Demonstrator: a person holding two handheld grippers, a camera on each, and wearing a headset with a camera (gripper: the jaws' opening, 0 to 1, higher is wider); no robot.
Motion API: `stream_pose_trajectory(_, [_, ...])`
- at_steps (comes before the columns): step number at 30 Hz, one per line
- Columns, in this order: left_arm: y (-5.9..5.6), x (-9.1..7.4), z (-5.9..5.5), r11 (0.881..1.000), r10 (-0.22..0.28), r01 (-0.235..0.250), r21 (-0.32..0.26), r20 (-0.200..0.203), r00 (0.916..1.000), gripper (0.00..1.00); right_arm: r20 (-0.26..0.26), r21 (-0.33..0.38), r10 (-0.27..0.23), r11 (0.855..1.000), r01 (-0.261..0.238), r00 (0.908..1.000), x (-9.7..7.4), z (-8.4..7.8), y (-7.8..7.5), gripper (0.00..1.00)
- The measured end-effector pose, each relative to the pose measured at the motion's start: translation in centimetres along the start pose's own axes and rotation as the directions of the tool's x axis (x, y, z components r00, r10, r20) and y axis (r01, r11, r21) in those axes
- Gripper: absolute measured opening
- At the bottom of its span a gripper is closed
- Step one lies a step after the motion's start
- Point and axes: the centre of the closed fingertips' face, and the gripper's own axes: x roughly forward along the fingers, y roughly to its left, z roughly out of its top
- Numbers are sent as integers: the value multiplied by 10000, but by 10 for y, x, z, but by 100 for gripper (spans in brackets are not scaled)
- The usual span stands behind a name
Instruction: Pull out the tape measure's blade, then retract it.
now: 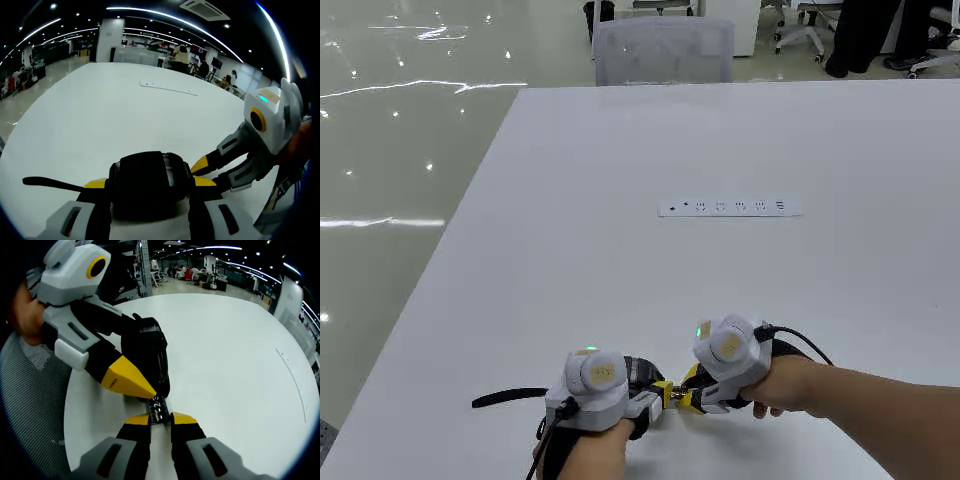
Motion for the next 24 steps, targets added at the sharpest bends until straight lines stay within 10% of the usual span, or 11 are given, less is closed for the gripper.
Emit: stream_pose_trajectory(24, [0,0,-1,9998,-159,159,79,-65,9999,59,136,-560,196,9983,-188,9997,8,10,7,15])
